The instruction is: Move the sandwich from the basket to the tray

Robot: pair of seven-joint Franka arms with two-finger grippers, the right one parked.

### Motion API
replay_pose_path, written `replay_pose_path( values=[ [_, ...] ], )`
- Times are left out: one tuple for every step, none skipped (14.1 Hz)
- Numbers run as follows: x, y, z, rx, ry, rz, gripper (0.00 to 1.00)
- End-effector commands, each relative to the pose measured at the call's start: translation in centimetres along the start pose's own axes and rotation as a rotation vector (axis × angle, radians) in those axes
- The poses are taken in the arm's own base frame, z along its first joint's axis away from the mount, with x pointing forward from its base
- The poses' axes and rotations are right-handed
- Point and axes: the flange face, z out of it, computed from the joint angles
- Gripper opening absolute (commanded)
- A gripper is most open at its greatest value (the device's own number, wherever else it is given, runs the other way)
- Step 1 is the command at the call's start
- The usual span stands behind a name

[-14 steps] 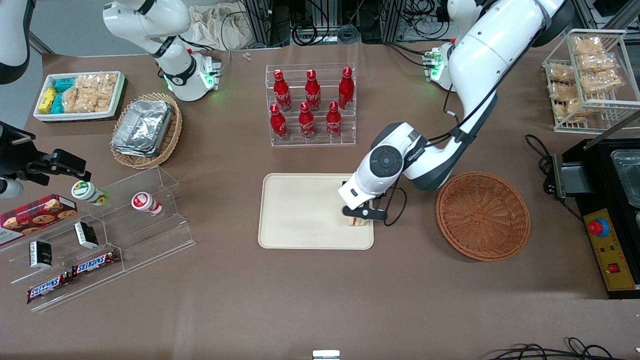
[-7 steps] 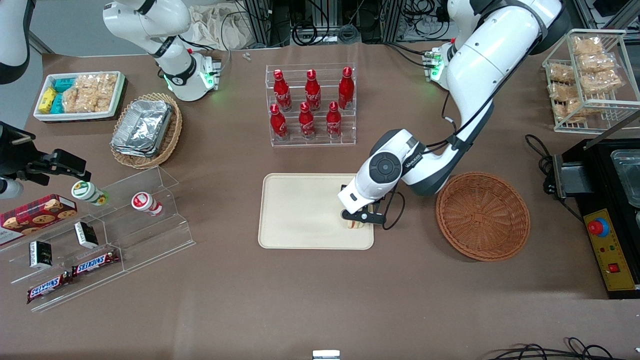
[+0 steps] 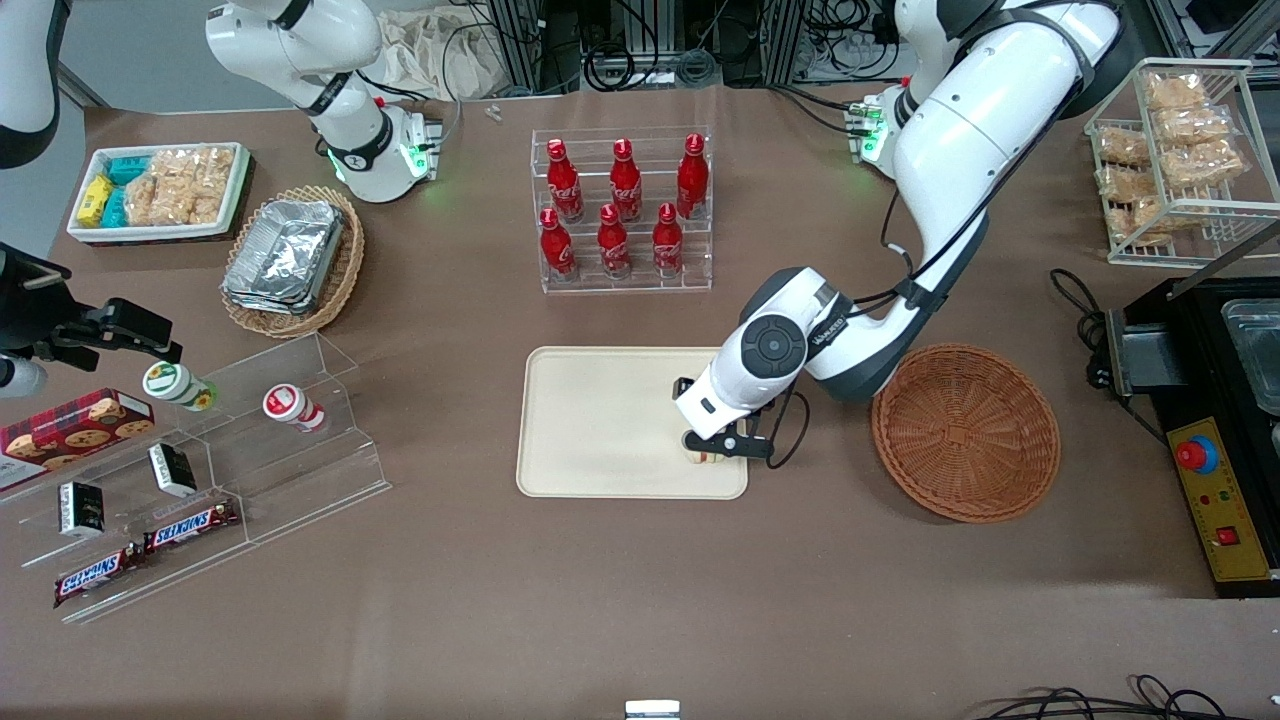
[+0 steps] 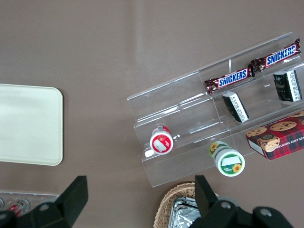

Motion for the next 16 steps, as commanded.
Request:
replay_pose_path(
  values=[
    [1.9,-0.5,-6.0,0.05,-0.022,-0.058,1.0],
    [2.1,-1.2,-8.3,0.076,-0.053,-0.071,1.0],
    [2.3,-2.2,-10.8,0.081,-0.085,-0.089,1.0],
    [2.6,-3.9,-13.1,0.071,-0.105,-0.118,1.0],
    [2.4,-4.9,-15.4,0.065,-0.097,-0.13,1.0],
    [1.7,-5.4,-17.6,0.074,-0.08,-0.124,1.0],
    [1.4,-6.8,-18.9,0.09,-0.078,-0.116,1.0],
    [1.3,-8.3,-20.4,0.097,-0.078,-0.103,1.0],
    [0.9,-9.3,-21.6,0.114,-0.091,-0.071,1.0],
    [0.7,-11.0,-22.9,0.129,-0.096,-0.049,1.0],
    [0.6,-12.8,-23.9,0.149,-0.092,-0.031,1.0],
    [0.4,-14.7,-25.0,0.162,-0.08,-0.019,1.0],
    [0.0,-16.2,-25.8,0.153,-0.082,-0.009,1.0],
    [-0.3,-18.1,-26.5,0.152,-0.08,-0.002,1.0],
    [-0.7,-20.3,-27.3,0.146,-0.079,0.02,1.0],
    [-1.2,-22.2,-28.0,0.133,-0.08,0.042,1.0]
  ],
)
